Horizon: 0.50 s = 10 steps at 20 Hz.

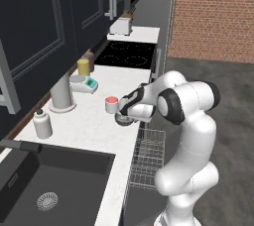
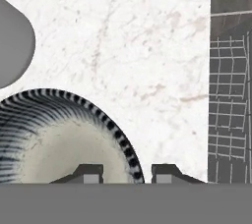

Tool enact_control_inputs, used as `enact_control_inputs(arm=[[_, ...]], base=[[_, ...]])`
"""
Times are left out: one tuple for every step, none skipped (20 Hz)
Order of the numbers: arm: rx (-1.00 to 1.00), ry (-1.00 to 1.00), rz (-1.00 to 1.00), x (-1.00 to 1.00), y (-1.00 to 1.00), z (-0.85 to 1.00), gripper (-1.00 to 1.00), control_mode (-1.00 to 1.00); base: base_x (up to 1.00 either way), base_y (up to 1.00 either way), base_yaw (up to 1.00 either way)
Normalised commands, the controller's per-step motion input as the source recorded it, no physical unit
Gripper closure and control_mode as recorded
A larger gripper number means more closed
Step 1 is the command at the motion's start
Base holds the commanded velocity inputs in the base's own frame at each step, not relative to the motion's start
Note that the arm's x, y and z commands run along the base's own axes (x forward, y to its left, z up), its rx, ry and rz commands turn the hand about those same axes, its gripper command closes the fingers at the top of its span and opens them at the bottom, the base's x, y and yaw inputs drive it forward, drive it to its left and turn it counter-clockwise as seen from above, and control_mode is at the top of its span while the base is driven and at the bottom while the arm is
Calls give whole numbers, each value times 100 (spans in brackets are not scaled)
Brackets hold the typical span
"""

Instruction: Pick up the cup and bowl from the counter, place them in the dishwasher, and close the dishwasher door.

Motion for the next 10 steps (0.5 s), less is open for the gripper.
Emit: enact_control_inputs(arm=[[0,0,0,17,0,-9,100,-100],[0,0,0,18,0,-12,100,-100],[0,0,0,20,0,-11,100,-100],[0,0,0,21,0,-13,100,-100],[0,0,0,23,0,-10,100,-100],[0,0,0,16,0,-4,100,-100],[0,0,0,0,0,0,100,-100],[0,0,0,0,0,0,100,-100],[0,0,0,0,0,0,100,-100],[0,0,0,-11,0,0,100,-100]], base=[[0,0,0],[0,0,0],[0,0,0],[0,0,0],[0,0,0],[0,0,0],[0,0,0],[0,0,0],[0,0,0],[0,0,0]])
